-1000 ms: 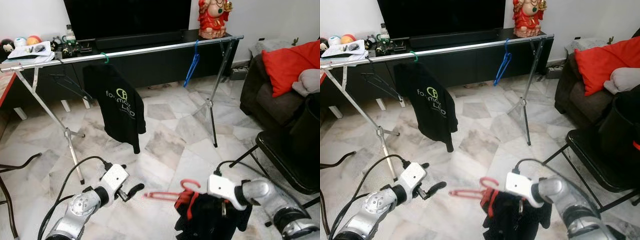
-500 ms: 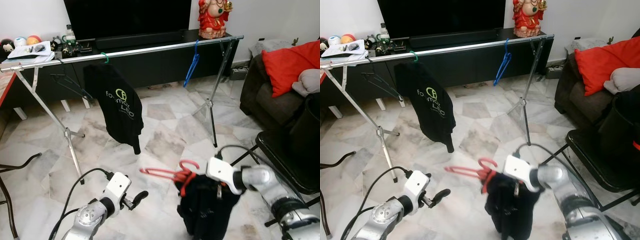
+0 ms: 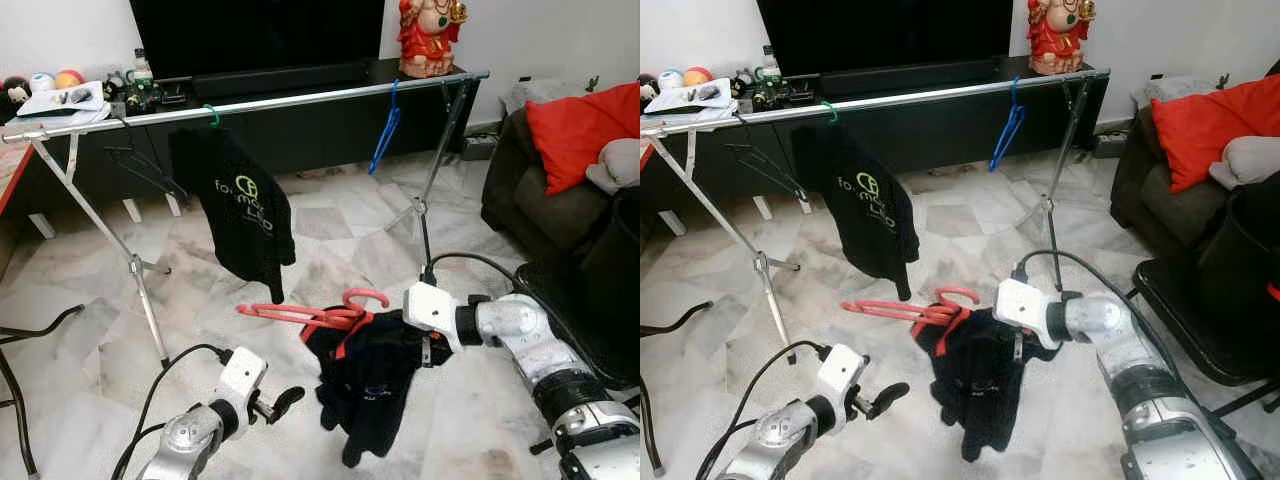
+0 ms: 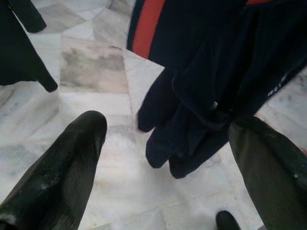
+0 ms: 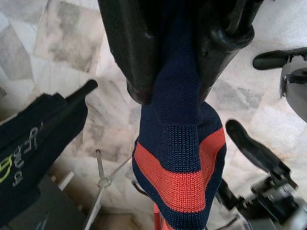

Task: Hang hanger

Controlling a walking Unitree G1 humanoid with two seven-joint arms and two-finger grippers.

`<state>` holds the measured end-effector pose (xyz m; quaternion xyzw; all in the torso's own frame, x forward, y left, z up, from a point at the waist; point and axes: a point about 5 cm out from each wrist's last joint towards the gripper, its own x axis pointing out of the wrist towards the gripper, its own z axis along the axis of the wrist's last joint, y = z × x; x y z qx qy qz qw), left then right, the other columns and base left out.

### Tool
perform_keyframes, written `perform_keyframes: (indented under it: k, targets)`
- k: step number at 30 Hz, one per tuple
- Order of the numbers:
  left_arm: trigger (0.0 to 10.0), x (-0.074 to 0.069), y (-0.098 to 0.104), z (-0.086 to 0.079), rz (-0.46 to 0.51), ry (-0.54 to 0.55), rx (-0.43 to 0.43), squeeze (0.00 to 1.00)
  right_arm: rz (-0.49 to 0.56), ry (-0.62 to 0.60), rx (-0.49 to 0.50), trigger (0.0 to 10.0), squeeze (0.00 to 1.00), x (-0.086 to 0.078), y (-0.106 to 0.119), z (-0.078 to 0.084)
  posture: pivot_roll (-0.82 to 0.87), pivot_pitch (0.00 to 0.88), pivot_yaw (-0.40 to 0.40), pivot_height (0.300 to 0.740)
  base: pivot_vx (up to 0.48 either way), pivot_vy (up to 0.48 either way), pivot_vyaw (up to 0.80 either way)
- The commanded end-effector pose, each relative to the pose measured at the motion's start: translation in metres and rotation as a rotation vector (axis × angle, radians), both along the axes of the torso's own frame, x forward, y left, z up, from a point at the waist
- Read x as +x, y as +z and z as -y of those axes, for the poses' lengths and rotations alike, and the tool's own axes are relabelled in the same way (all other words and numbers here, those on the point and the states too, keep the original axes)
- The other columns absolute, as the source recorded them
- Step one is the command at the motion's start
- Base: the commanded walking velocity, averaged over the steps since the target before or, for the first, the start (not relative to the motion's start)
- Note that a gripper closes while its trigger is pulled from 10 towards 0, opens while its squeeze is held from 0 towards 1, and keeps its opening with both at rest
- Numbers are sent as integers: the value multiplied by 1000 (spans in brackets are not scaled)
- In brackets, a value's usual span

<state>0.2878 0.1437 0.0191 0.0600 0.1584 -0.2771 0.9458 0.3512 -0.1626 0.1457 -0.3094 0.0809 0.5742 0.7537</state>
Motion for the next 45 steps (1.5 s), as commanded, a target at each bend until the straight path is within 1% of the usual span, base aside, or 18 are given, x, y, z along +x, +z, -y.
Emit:
perform_keyframes:
  k: [1,6,7,12,17,18,20,27,29,30,31,32,34,37,39,44,45]
  targets:
    - [10000,-2,-6,1,-46,5,-9,0,55,34,57,0,0,4,18,-8,61,72,0,740,0,0,0]
    - [10000,1,-5,9,-52,12,-34,0,44,102,84,0,0,0,20,-18,59,67,-1,740,0,0,0]
    - [10000,1,-5,9,-52,12,-34,0,44,102,84,0,0,0,20,-18,59,67,-1,740,0,0,0]
    - [10000,2,-6,15,-67,22,-88,0,40,151,103,0,0,-5,22,-26,55,61,-2,740,0,0,0]
    - [10000,3,-7,11,-74,79,-127,0,41,178,104,0,0,-8,24,-30,53,58,-2,740,0,0,0]
    - [10000,4,-7,9,-73,98,-136,0,41,178,103,0,0,-8,24,-30,53,58,-2,740,0,0,0]
    - [10000,4,-8,3,-82,169,-178,0,43,189,102,0,0,-10,24,-31,48,56,0,740,0,0,0]
    - [10000,3,-9,1,-92,221,-242,0,49,212,107,0,0,-13,28,-34,42,53,-3,740,0,0,0]
    - [10000,4,-9,1,-94,234,-272,0,50,212,107,0,0,-12,29,-34,41,56,-5,740,0,0,0]
    - [10000,4,-9,2,-97,247,-322,0,51,212,104,0,0,-13,29,-33,35,59,-10,740,0,0,0]
    - [10000,4,-9,2,-97,247,-322,0,51,212,104,0,0,-13,29,-33,35,59,-10,740,0,0,0]
    - [10000,5,-7,3,-94,254,-348,0,51,213,102,0,0,-13,29,-33,32,60,-10,740,0,0,0]
    - [10000,6,-6,3,-87,248,-363,0,49,214,100,0,0,-14,30,-33,32,60,-10,740,0,0,0]
    - [10000,7,-5,4,-82,228,-365,0,47,214,98,0,0,-15,30,-32,32,60,-10,740,0,0,0]
    - [10000,8,-2,6,-67,214,-395,0,45,214,96,0,0,-15,31,-32,28,67,-14,740,0,0,0]
    - [10000,9,1,8,-63,176,-433,0,46,212,97,0,0,-14,32,-32,25,70,-16,740,0,0,0]
    - [4235,9,1,9,-65,168,-435,0,45,211,97,0,0,-14,32,-32,25,70,-16,740,0,0,0]
